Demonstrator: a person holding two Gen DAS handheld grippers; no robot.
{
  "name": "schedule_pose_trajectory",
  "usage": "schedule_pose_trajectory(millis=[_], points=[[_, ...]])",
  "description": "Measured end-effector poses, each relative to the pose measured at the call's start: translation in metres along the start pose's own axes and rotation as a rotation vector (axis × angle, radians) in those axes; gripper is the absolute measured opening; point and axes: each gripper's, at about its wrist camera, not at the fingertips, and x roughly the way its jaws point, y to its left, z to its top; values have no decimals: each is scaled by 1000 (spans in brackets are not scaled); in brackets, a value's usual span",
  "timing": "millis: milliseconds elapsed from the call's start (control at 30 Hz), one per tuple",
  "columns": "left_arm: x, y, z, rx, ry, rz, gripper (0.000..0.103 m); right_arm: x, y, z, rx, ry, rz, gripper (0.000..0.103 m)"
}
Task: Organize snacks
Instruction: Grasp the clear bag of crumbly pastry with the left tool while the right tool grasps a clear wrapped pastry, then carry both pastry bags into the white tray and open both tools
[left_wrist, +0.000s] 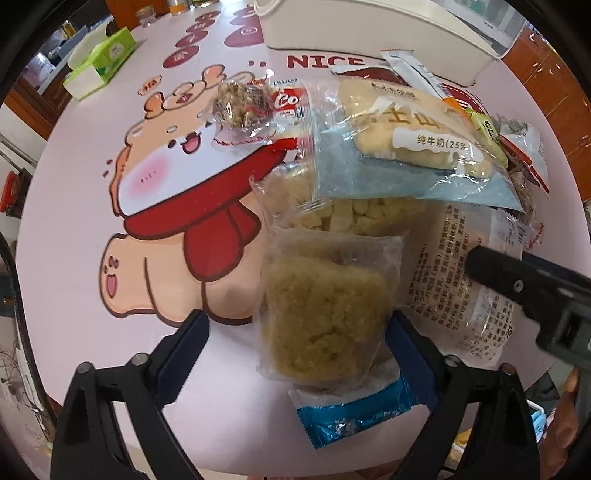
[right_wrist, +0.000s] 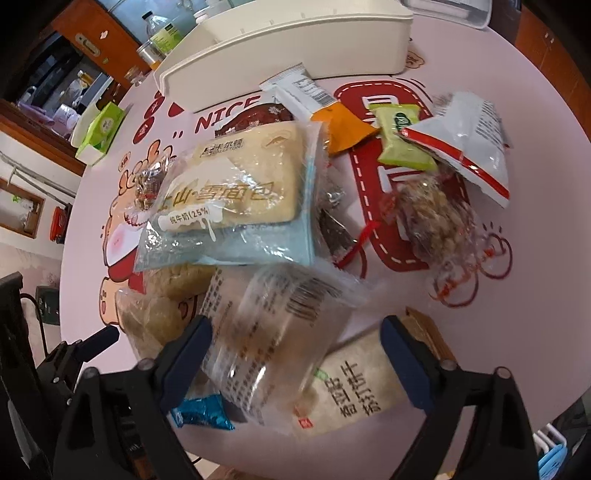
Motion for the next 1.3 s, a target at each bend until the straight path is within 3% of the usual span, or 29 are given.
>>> schedule_pose_trajectory(millis=[267,533,800,933,1167,1300], points=[[16,7,3,-45,18,-123,56,2,12,0,-29,-22,13,68],[12,13,-1,-44,-27,-142,55,-19,3,5,-18,-90,88,36],[-44,13,15,14,-114,-160,55,-46,12,0,-50,-136,41,33],[-85,40,8,31,-170,-202,55,-70,20,-2,-61,-184,21,33],[-153,55,32,106,-284,-257,55,-140,41,16,-91,-365,-43,32],[-188,48,70,171,-374,-244,55,-178,50,42,-115,-485,-99,32]])
